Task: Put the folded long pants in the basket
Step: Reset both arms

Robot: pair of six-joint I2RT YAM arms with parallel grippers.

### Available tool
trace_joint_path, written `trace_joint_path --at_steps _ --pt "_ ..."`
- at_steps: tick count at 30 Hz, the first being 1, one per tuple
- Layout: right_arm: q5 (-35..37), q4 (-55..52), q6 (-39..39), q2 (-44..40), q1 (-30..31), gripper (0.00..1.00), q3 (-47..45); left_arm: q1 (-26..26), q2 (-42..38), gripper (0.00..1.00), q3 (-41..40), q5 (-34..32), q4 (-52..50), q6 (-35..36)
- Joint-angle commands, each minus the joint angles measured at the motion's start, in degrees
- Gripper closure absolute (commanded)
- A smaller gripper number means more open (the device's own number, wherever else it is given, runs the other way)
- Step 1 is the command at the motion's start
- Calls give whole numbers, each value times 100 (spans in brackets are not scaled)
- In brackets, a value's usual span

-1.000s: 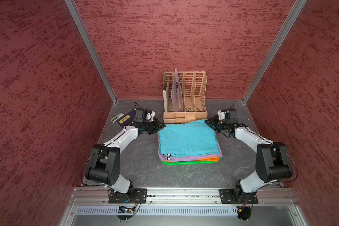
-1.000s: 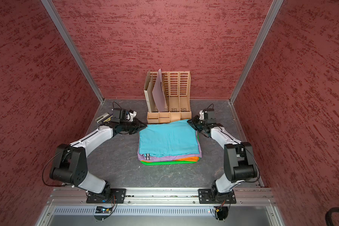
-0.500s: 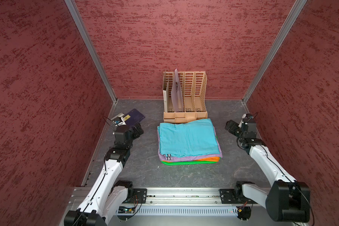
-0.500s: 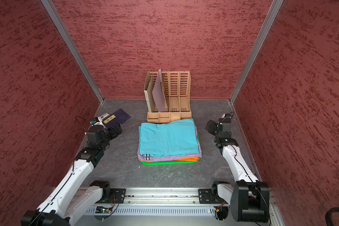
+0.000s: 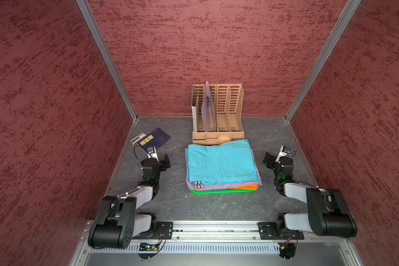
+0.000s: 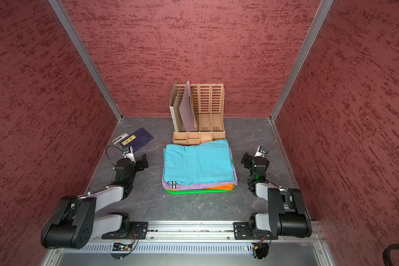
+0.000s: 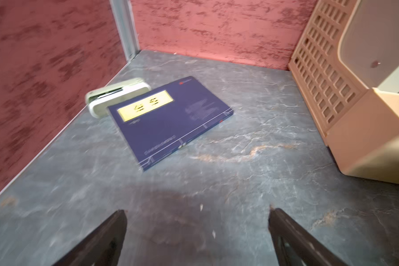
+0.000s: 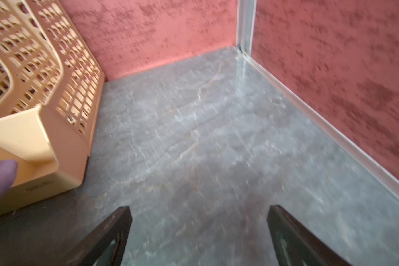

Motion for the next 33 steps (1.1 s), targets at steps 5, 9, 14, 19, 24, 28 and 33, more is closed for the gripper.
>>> trace_joint_path --at_steps 5,9,14,19,24,28,33 --pt "-864 1022 -683 679 95 2 382 182 1198 0 471 890 1515 440" --pt "-872 538 -728 609 134 2 571 383 1106 0 589 1110 1087 252" --pt "-901 590 -803 603 197 2 540 216 1113 0 524 797 1258 338" --pt "-902 613 -804 607 194 2 539 266 1133 0 548 912 1230 322" --pt "-902 621 -813 614 197 2 542 286 1132 0 563 952 1222 305" --pt "-907 629 -814 614 193 2 538 343 1138 0 596 1085 1146 288" --pt "-902 628 -813 617 196 2 543 347 1136 0 583 1080 1178 283"
